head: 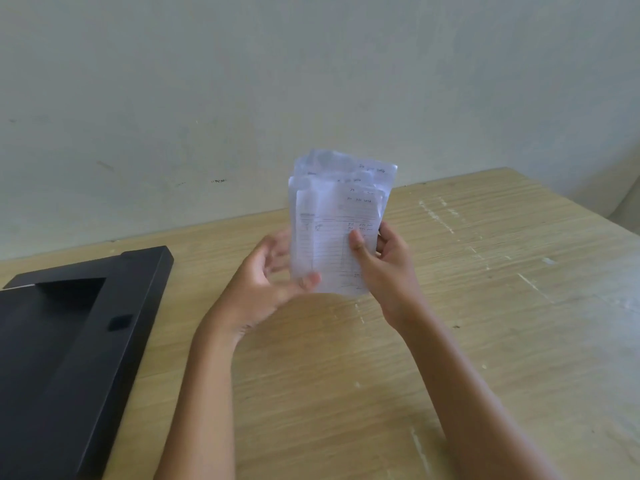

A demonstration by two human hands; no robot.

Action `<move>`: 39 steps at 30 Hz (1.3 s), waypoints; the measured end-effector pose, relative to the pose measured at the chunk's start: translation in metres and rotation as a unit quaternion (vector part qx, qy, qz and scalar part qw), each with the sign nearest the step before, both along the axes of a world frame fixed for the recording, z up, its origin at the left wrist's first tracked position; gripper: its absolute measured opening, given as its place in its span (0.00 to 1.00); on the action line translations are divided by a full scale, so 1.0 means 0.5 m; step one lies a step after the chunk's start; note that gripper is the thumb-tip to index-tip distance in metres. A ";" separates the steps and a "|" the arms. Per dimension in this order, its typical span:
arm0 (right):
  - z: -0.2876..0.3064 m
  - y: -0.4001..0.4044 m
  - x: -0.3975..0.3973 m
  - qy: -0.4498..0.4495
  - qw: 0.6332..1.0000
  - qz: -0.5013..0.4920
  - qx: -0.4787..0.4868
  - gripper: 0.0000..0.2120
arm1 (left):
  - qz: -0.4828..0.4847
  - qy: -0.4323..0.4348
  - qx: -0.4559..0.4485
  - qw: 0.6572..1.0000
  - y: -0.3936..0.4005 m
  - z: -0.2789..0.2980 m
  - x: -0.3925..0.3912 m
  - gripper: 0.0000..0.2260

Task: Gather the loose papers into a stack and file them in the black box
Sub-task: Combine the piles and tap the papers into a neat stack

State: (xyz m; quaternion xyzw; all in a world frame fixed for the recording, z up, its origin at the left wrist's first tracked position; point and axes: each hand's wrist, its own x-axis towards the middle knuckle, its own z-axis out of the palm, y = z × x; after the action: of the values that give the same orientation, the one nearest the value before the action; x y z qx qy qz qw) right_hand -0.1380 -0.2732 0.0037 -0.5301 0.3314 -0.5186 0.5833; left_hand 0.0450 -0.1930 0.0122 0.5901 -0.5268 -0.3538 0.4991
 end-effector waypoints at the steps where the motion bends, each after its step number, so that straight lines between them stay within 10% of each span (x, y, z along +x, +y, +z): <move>1: 0.001 0.003 0.004 0.001 1.000 0.005 -0.010 0.09 | 0.027 0.018 -0.039 0.999 -0.003 0.013 -0.009 0.39; 9: 0.001 0.033 0.035 0.020 0.996 0.007 -0.086 0.10 | 0.111 -0.008 -0.197 0.974 -0.023 0.041 -0.056 0.17; 16: -0.030 0.038 0.039 0.055 0.997 0.012 -0.060 0.08 | 0.116 -0.085 -0.039 0.989 -0.007 0.023 -0.028 0.21; 22: -0.033 0.041 0.032 0.043 0.995 0.036 -0.083 0.09 | 0.227 -0.423 -0.270 0.835 0.003 0.135 -0.106 0.23; 31: -0.025 0.044 0.020 0.013 0.992 0.083 -0.098 0.17 | 0.220 -0.517 -0.058 0.826 -0.005 0.114 -0.166 0.26; 39: -0.028 0.039 0.023 0.047 0.990 0.077 -0.112 0.13 | 0.227 -0.503 -0.051 0.832 -0.004 0.122 -0.166 0.18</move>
State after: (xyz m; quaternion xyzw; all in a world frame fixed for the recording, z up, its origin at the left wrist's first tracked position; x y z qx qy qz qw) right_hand -0.1267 -0.2539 -0.0103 -0.6396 0.2568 -0.4807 0.5422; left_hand -0.0379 -0.1948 0.0731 0.7632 -0.5739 0.1425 0.2605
